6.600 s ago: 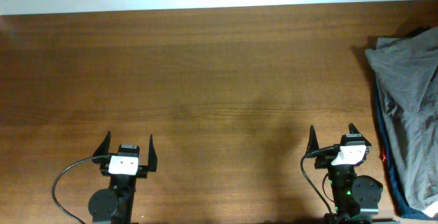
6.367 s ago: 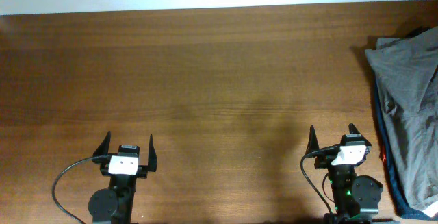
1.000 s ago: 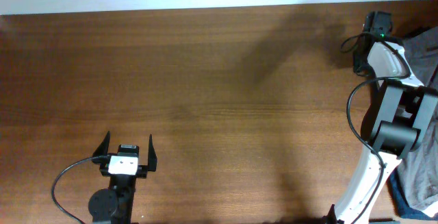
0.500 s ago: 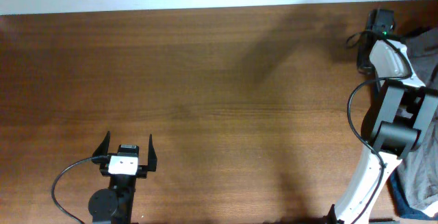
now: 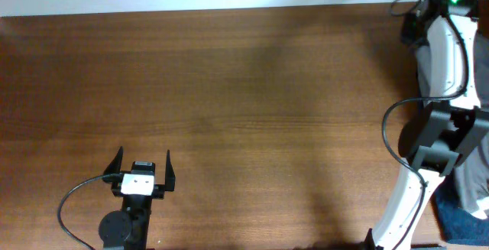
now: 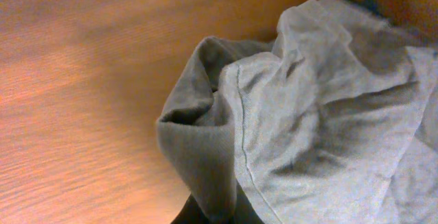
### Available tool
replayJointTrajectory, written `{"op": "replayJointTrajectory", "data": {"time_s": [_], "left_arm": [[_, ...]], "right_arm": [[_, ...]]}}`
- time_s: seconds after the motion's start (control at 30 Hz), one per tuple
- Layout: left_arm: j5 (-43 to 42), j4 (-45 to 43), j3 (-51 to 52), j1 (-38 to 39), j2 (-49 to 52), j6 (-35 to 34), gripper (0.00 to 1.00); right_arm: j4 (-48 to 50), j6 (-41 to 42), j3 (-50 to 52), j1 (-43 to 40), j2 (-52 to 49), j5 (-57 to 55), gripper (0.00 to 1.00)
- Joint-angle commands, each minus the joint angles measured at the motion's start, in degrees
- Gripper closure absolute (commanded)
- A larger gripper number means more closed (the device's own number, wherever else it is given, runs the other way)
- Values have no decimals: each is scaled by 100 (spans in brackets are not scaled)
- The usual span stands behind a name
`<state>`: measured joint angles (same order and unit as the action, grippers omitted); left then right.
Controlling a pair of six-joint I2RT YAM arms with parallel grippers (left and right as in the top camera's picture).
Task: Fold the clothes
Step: 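Grasp the grey garment with the right gripper and drag it to table center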
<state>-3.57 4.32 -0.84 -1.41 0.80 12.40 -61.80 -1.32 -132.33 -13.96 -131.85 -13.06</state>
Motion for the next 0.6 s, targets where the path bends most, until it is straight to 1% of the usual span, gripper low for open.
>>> {"op": "replayJointTrajectory", "data": {"time_s": [0.0,0.13,0.23,0.4,0.57], "left_arm": [[42,9,31,24,-39,-33,1],[42,9,31,24,-39,-33,1],[42,9,31,24,-39,-33,0],[39,9,31,24,-39,-33,1],[42,9,31,24,-39,-33,1]], "right_arm": [[-170,101,-164,520,142,1272,96],[-258,144,-151,1016,140,1873,96],[-275,474,-151,1453,140,1996,96],[-278,485,-151,2135,140,2214,96],[-280,483,-151,2839,140,2660,96]]}}
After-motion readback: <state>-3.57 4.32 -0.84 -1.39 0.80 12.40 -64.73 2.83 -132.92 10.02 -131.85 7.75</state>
